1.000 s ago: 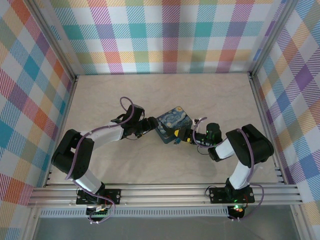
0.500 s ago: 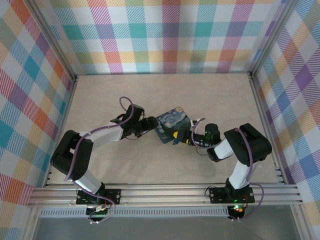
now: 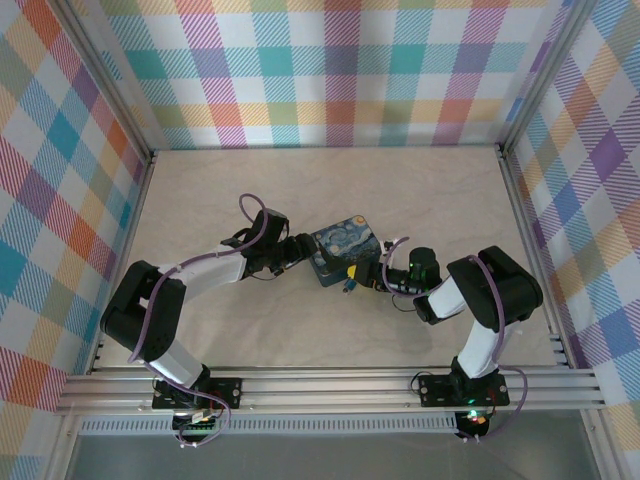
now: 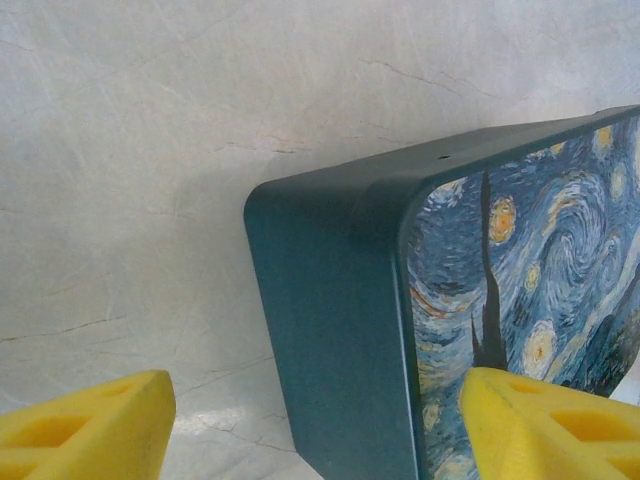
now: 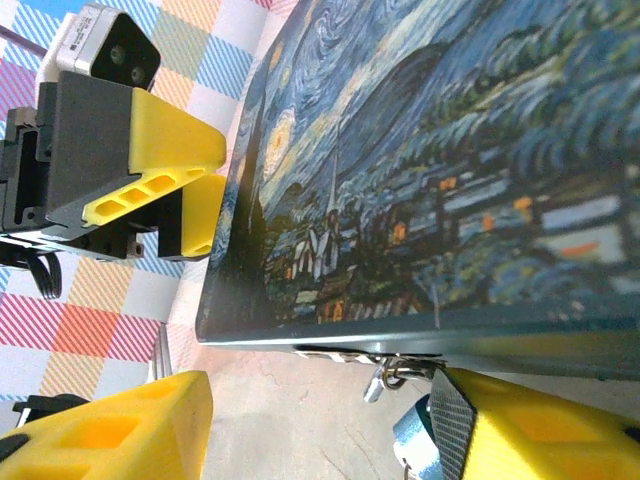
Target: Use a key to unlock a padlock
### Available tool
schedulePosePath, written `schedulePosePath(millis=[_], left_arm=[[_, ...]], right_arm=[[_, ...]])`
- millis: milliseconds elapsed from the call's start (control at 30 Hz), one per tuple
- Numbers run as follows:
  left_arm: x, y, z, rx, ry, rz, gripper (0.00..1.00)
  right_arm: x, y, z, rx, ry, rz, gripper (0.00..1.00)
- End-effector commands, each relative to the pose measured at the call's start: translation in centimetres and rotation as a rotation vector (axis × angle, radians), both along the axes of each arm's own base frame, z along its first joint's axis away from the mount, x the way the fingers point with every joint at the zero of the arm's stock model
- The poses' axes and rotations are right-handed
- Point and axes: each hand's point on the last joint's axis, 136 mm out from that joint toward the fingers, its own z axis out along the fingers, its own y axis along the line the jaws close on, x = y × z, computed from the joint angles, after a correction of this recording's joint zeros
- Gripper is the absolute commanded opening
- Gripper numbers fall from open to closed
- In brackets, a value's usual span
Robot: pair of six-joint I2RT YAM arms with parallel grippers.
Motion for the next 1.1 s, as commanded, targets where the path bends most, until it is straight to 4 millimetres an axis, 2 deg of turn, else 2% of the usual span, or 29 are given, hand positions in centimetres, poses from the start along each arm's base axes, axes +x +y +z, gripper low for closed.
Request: schedulePosePath(millis=[0, 233, 433, 767, 1067], left_arm=[[-0.6, 0.3, 0.1, 0.011, 0.004, 0.013, 0.75], [-0.6, 0.3, 0.2, 0.008, -0.001, 0.012, 0.75], [-0.6, 0.3, 0.2, 0.006, 0.000, 0.013, 0.76], [-0.6, 0.2, 0.3, 0.003, -0.002, 0.013, 0.75], [-0.6, 0.2, 0.2, 0.005, 0.001, 0.014, 0.76]], right_arm=[[-0.4, -0.2, -0.7, -0.042, -0.010, 0.003, 0.62], [-0.8, -0.8, -1.2, -0.126, -0.005, 0.001, 0.67], [-1.1, 0.2, -1.4, -0.123, -0.009, 0.032, 0.67], [-0.5, 1.3, -1.6, -0.098, -0.016, 0.044, 0.69], [-0.5, 1.7, -1.4, -0.058, -0.031, 0.055, 0.66]])
